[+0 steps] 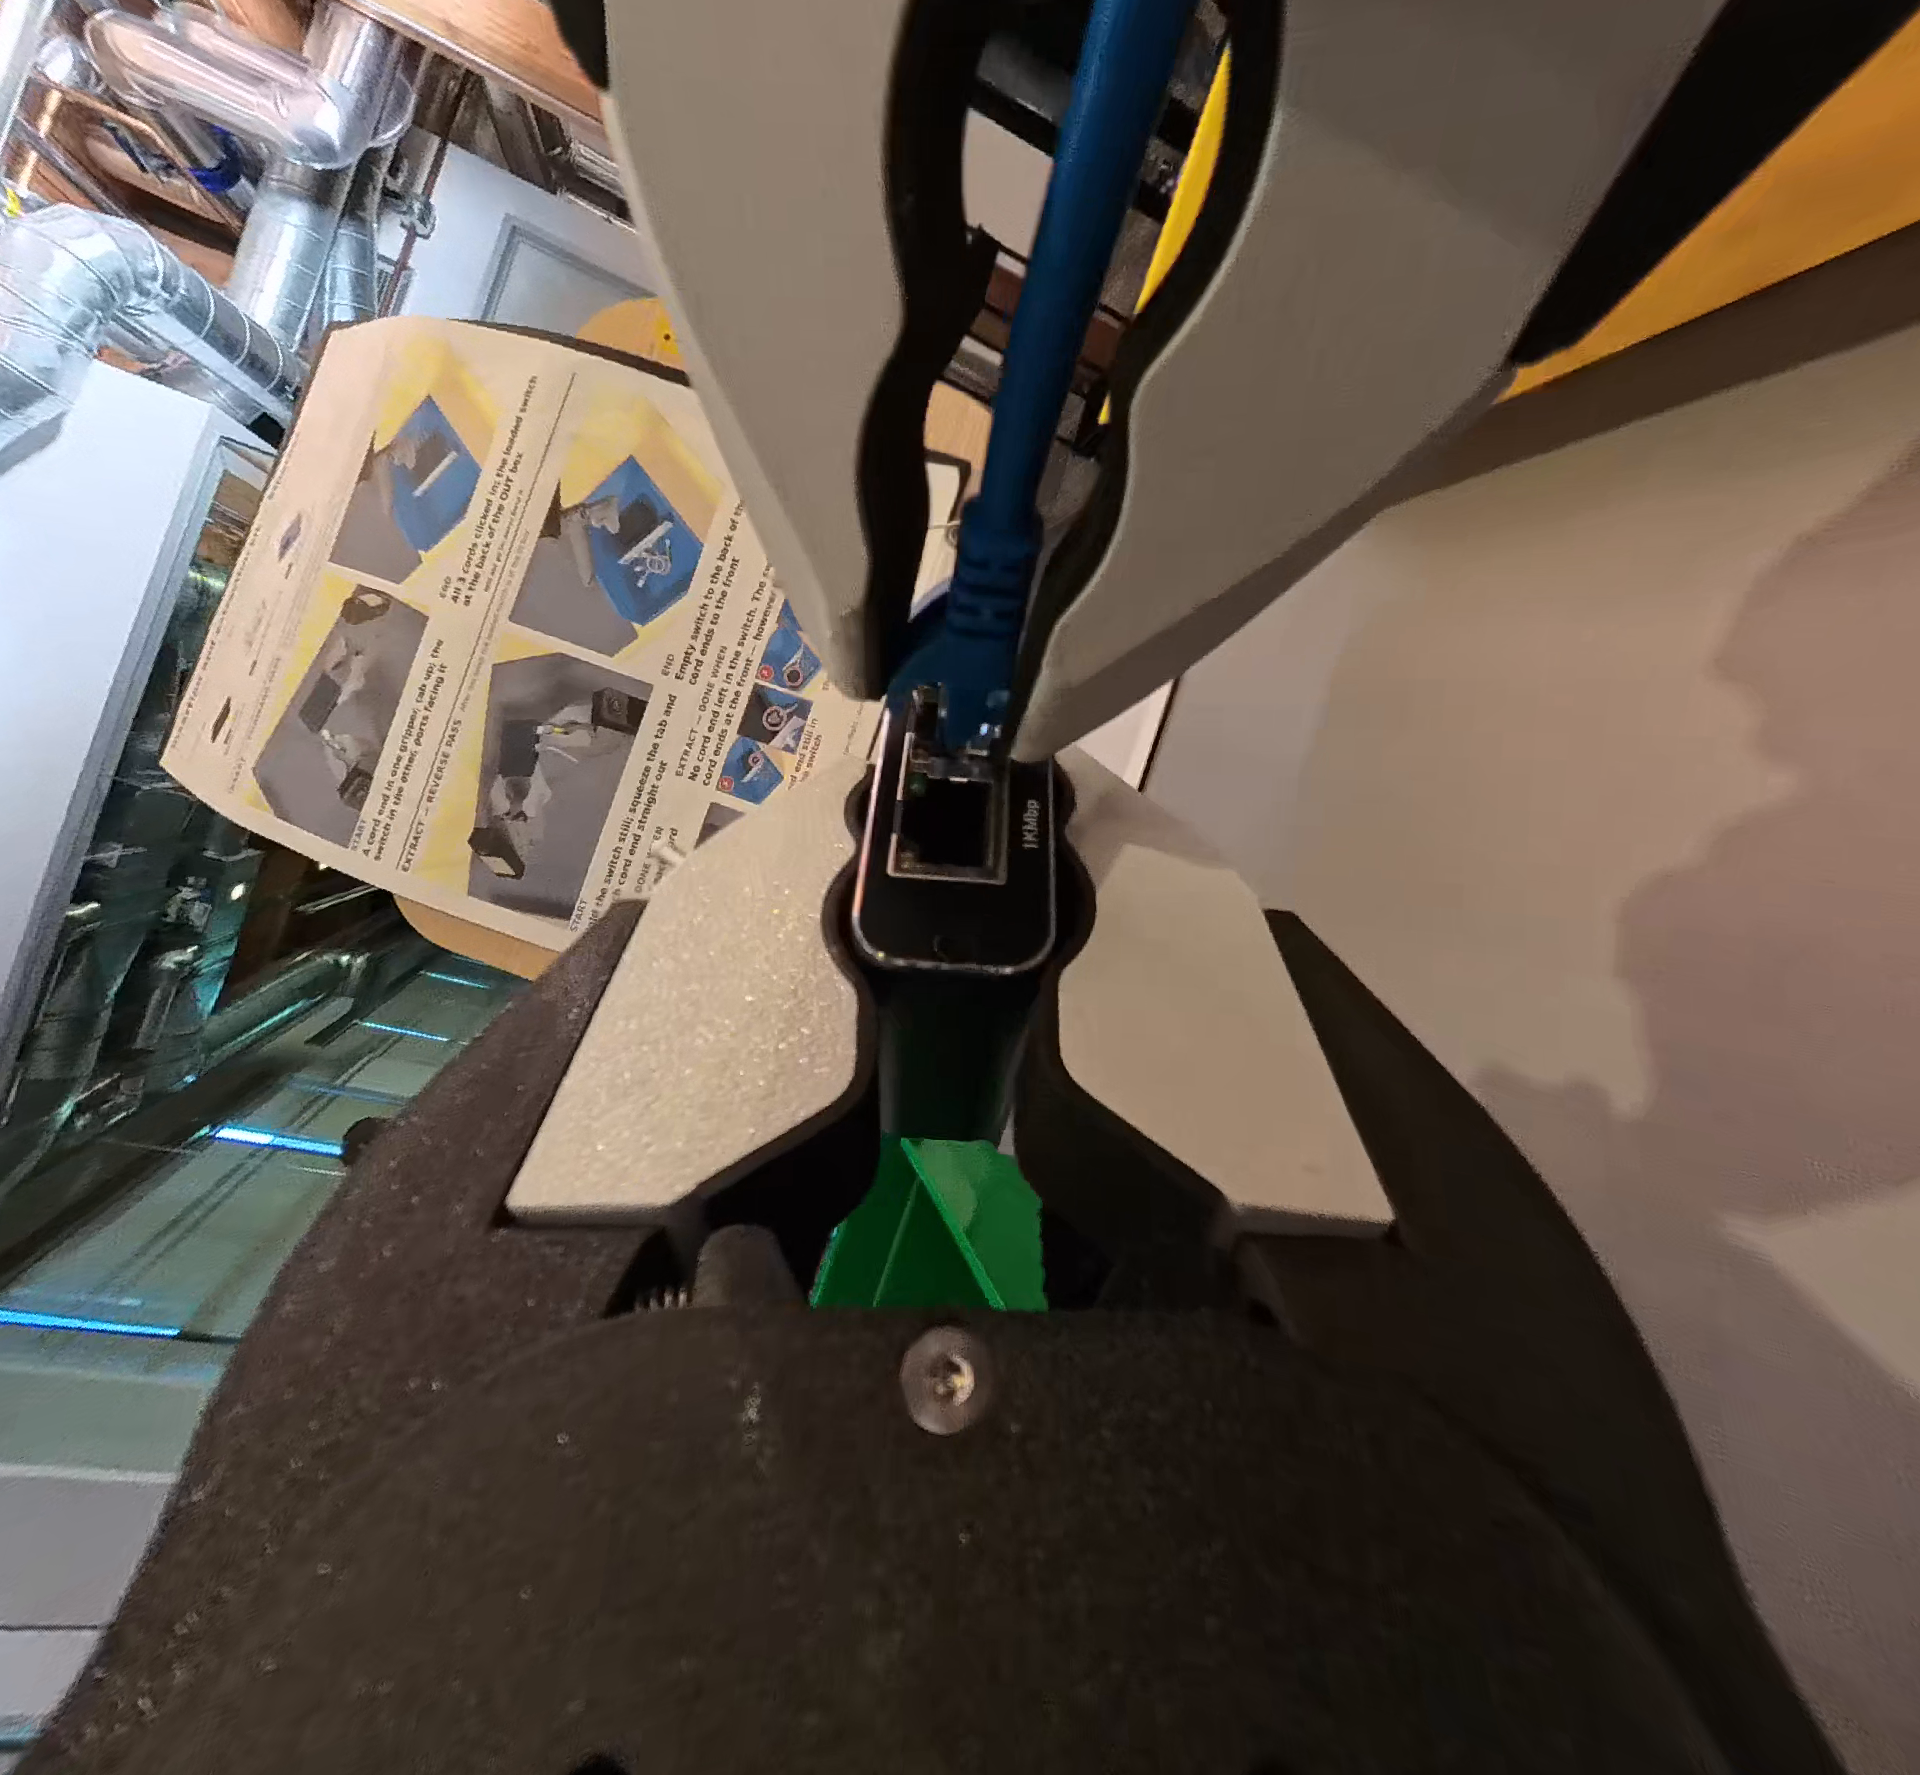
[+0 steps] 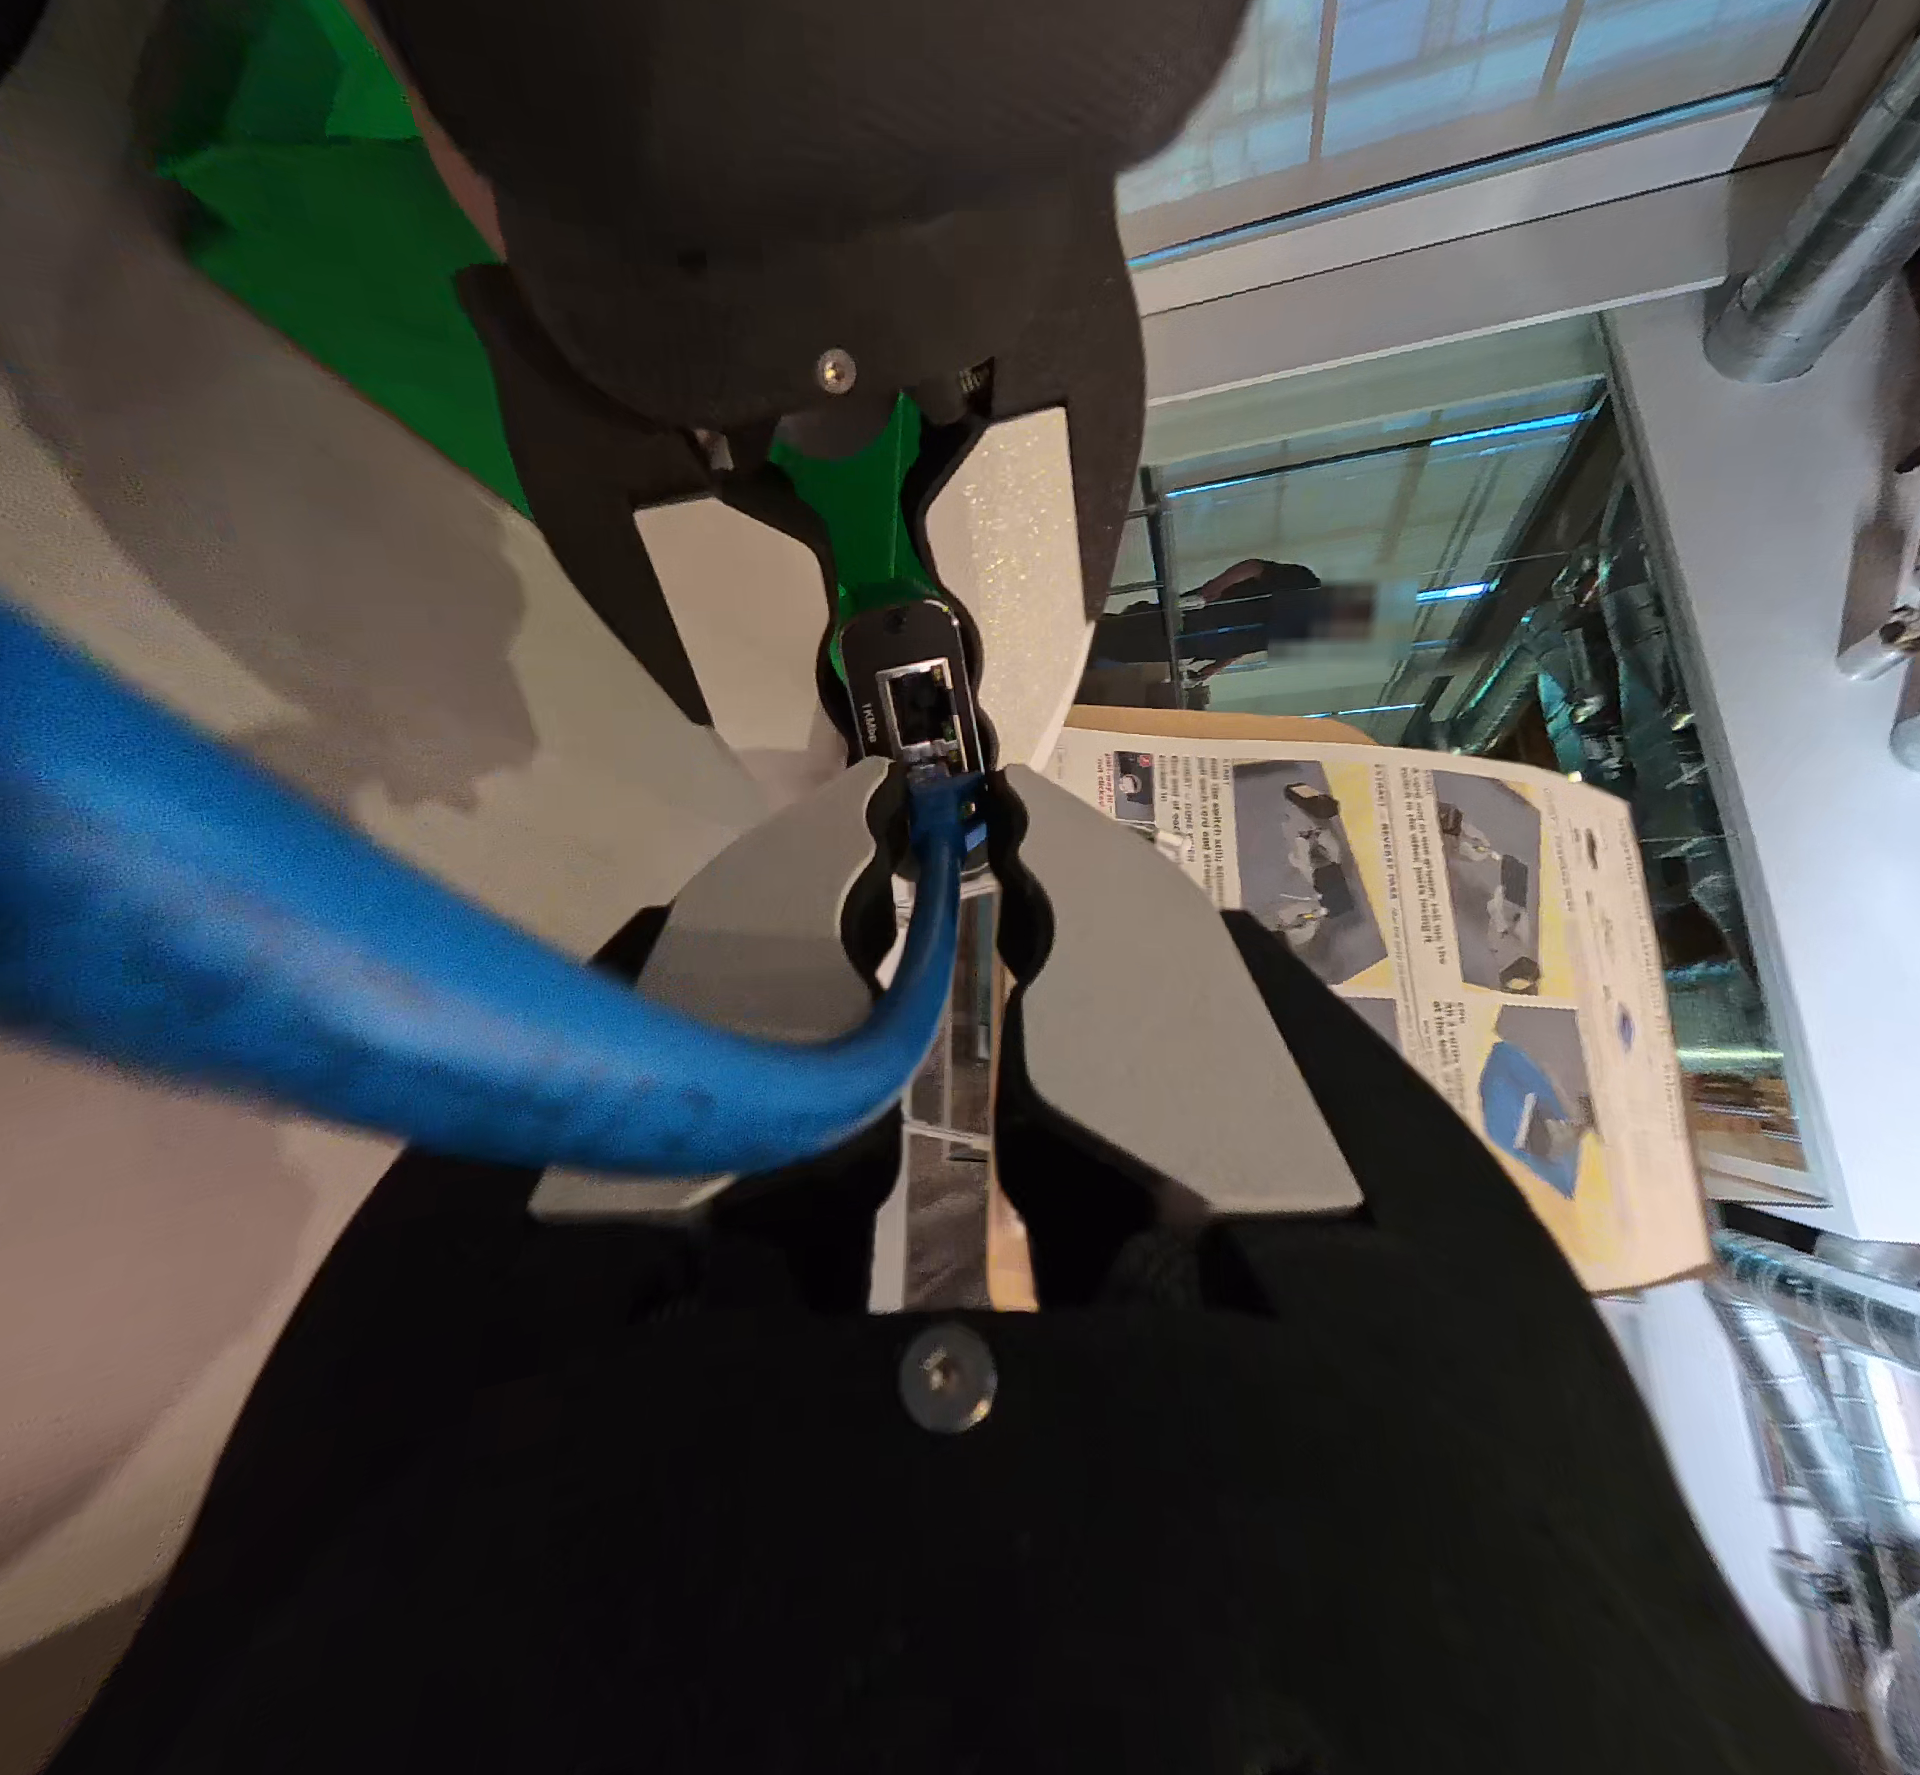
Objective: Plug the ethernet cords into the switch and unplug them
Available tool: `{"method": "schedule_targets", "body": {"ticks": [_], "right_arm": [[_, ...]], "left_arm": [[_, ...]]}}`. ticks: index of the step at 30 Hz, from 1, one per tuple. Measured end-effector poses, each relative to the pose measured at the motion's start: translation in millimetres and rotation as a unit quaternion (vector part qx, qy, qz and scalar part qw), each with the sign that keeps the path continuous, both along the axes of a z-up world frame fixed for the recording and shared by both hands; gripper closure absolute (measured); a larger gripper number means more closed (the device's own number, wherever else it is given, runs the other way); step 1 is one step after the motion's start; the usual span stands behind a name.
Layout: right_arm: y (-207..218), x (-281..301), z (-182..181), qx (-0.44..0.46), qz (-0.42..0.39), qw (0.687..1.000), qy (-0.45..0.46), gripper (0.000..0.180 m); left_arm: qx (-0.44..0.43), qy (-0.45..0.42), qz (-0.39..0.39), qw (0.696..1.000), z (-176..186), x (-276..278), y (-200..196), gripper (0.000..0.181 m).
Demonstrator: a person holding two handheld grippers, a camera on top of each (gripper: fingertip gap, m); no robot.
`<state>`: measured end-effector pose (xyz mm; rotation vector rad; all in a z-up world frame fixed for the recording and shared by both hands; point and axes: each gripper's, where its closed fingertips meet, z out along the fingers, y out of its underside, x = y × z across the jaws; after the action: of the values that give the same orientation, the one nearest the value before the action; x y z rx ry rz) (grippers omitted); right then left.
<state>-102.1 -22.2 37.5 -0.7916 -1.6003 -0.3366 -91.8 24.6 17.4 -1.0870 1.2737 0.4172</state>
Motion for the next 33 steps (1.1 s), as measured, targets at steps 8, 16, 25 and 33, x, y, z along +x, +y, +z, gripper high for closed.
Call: {"method": "schedule_targets", "body": {"ticks": [8,16,25,33], "right_arm": [[0,1,-7,0.058,0.009,0.997,-0.048,0.164],[0,2,-11,-0.013,-0.016,0.999,-0.044,0.164],[6,6,-31,-0.105,-0.034,0.991,-0.081,0.163],[1,9,-33,-0.17,-0.038,0.975,-0.14,0.163]], "left_arm": [[0.0,0.033,-0.004,0.999,-6,-3,-1,0.154],[0.006,0.037,-0.002,0.999,-8,-1,0,0.154],[0.01,0.071,0.006,0.997,-25,0,7,0.154],[-0.033,0.068,-0.007,0.997,-29,4,4,0.153]]}}
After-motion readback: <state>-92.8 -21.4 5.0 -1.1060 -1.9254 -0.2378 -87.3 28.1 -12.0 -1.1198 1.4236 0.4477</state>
